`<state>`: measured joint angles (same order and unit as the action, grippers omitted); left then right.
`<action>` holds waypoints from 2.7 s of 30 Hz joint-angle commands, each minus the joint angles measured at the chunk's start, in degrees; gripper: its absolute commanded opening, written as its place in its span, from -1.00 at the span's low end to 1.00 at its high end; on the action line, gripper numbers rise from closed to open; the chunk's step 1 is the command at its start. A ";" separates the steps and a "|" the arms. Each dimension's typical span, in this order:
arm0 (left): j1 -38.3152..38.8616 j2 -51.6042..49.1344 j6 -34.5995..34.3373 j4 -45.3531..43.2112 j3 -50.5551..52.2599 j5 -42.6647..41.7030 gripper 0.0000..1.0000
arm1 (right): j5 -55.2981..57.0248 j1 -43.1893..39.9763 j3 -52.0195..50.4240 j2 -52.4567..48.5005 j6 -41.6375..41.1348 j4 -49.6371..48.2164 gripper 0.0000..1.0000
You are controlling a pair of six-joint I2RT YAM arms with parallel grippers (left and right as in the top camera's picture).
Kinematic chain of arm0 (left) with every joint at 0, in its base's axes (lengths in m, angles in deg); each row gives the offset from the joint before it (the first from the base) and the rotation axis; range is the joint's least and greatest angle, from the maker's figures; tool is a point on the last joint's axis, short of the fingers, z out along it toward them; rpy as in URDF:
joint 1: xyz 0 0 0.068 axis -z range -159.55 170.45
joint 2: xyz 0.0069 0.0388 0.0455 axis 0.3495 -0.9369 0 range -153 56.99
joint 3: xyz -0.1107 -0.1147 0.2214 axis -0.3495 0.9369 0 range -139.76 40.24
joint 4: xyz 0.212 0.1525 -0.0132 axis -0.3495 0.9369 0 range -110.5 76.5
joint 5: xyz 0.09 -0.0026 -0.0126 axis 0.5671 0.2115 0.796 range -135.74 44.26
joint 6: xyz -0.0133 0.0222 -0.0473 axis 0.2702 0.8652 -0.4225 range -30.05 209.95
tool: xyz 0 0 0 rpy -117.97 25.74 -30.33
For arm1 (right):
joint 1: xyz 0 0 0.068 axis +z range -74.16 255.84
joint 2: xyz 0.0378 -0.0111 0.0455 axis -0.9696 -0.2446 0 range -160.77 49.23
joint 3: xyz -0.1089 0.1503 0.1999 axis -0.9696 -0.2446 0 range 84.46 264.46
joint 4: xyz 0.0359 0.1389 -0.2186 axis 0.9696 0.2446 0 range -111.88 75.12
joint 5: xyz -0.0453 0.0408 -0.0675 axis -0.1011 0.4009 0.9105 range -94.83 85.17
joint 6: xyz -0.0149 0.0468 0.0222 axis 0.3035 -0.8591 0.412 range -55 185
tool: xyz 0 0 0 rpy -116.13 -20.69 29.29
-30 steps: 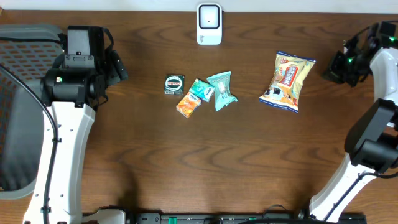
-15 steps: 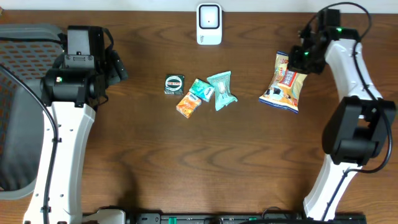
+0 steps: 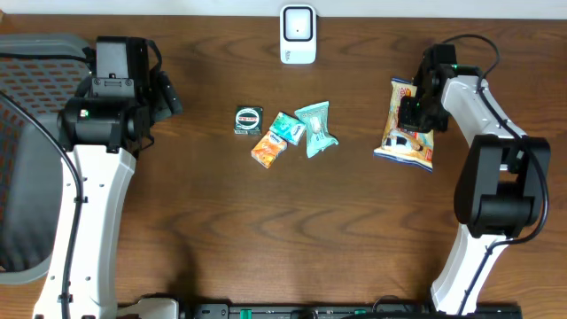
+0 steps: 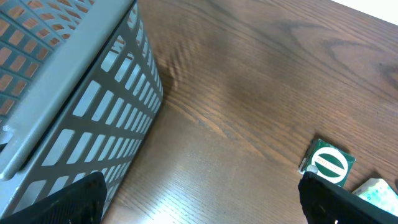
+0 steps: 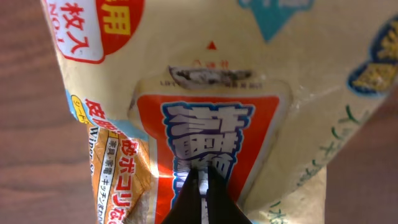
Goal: Scan the item barcode
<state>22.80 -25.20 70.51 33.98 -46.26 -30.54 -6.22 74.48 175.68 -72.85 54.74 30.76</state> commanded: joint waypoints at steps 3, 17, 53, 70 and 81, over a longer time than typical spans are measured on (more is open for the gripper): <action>-0.20 -0.22 0.74 0.20 -0.20 0.74 0.96 | 0.81 0.24 2.27 0.44 -1.05 3.65 -0.98; -0.20 -0.22 0.74 0.20 -0.20 0.74 0.96 | -3.96 0.42 16.48 1.95 1.75 24.26 -0.98; -0.20 -0.22 0.74 0.20 -0.20 0.74 0.96 | 4.48 2.01 10.54 2.14 0.83 12.81 -0.98; -0.20 -0.22 0.74 0.20 -0.20 0.74 0.95 | -5.20 2.16 -1.92 2.47 -0.81 9.33 -0.98; -0.20 -0.22 0.74 0.20 -0.20 0.74 0.96 | 1.31 0.92 17.55 2.47 0.26 5.16 -0.98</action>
<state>22.80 -25.20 70.51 33.98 -46.26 -30.54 -8.44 76.05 191.38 -70.99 54.78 37.78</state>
